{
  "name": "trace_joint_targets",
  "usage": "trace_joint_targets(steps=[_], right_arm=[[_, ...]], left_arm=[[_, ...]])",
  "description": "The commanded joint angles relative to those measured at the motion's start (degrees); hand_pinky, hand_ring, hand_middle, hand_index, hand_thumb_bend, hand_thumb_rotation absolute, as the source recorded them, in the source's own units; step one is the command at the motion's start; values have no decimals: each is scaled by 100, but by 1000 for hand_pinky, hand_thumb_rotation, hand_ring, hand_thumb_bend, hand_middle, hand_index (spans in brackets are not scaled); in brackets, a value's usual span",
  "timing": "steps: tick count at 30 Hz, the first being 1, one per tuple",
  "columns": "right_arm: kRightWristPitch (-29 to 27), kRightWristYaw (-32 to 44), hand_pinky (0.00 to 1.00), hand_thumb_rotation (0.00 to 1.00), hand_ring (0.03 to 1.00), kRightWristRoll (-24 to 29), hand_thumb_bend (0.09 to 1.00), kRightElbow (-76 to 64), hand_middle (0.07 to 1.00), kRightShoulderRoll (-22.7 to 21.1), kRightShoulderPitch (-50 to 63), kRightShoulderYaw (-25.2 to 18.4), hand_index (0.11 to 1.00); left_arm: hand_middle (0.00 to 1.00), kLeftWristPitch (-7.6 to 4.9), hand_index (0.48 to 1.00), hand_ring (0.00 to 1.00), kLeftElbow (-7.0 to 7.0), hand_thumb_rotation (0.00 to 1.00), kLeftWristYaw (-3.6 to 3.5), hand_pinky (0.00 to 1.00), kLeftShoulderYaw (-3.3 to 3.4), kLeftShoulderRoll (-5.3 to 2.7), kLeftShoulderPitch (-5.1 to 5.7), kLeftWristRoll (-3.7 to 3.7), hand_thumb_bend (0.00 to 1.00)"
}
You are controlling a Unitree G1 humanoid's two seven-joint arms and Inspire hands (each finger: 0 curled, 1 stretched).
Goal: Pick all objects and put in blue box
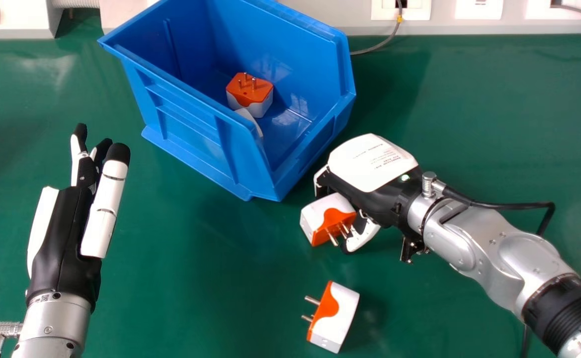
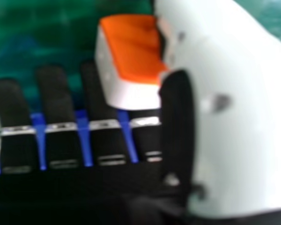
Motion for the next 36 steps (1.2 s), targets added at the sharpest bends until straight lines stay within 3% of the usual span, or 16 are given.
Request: trace_joint_targets(steps=[1, 3, 9, 21, 31, 36], right_arm=[[47, 148, 208, 102, 271, -96, 489, 154, 386, -102, 174, 109, 505], [65, 192, 157, 121, 214, -82, 488, 144, 316, -109, 183, 111, 492], [125, 342, 113, 141, 166, -19, 487, 74, 257, -112, 213, 91, 478], [328, 418, 83, 150, 135, 117, 489, -248, 222, -187, 435, -71, 473], [665, 1234, 85, 151, 137, 602, 488, -2583, 223, -855, 1435, -896, 470], [696, 1493, 58, 151, 108, 747, 489, -3462, 192, -1210, 1787, -1464, 470]], left_arm=[[981, -37, 998, 960, -164, 1000, -4, 920, -14, 28, -18, -16, 526], [981, -52, 998, 960, -150, 1000, -16, 919, -3, 35, -14, -31, 527], [981, -53, 999, 960, -170, 1000, -31, 920, 10, 39, -1, -62, 528], [982, -104, 1000, 960, -147, 1000, -39, 919, 20, 54, 15, -49, 528], [982, -63, 1000, 959, -182, 1000, -50, 919, 35, 77, 23, -39, 529], [982, -104, 1000, 959, -74, 1000, -61, 919, 54, 110, -21, -29, 529]])
